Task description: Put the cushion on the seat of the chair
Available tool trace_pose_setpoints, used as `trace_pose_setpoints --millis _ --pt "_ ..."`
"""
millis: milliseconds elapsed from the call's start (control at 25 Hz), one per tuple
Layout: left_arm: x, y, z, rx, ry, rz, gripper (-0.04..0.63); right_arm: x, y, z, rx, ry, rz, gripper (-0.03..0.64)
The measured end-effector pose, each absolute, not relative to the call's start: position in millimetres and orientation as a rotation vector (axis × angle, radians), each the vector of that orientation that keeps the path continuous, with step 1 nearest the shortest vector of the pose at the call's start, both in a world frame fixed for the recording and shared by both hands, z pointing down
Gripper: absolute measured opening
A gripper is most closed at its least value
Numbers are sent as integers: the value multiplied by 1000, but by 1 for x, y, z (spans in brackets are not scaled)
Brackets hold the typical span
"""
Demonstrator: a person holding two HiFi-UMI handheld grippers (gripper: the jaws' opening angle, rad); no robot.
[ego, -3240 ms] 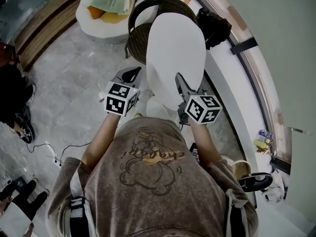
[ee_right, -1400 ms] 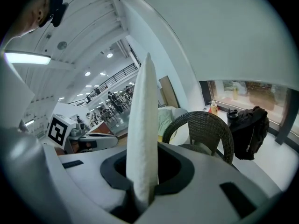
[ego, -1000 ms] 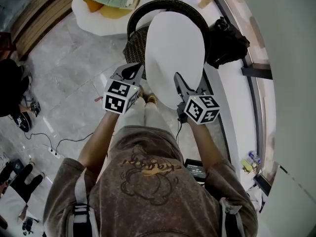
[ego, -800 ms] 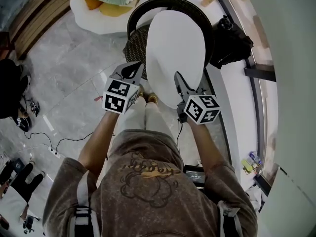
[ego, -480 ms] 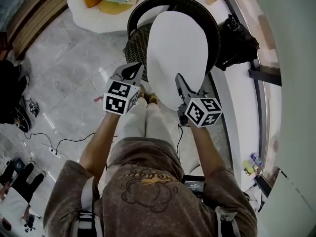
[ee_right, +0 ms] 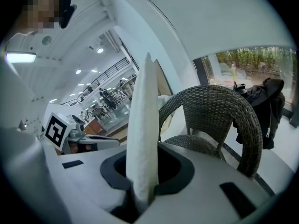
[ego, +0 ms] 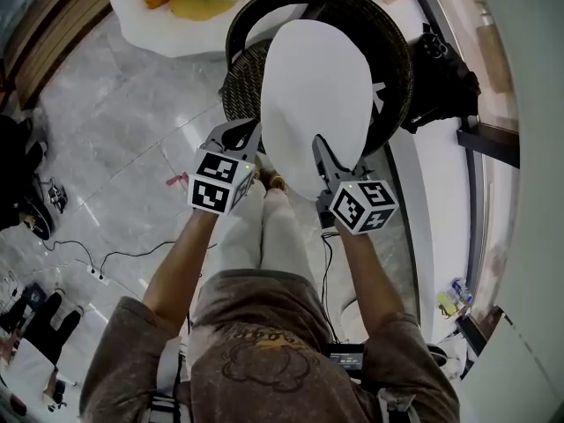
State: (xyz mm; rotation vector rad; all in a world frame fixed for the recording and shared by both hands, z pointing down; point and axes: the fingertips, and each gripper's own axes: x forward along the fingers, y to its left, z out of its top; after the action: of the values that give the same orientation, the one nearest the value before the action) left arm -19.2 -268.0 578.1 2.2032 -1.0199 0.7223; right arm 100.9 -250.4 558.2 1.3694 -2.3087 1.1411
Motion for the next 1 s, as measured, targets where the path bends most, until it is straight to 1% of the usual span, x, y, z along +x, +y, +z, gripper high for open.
trace_pose_setpoints --millis 480,1000 --pt "-27 -265 649 2141 -981 778 3 88 -273 627 1347 -2303 1245 72" --pt "-18 -267 696 2108 -930 798 5 67 -298 700 1273 -2300 1411 72"
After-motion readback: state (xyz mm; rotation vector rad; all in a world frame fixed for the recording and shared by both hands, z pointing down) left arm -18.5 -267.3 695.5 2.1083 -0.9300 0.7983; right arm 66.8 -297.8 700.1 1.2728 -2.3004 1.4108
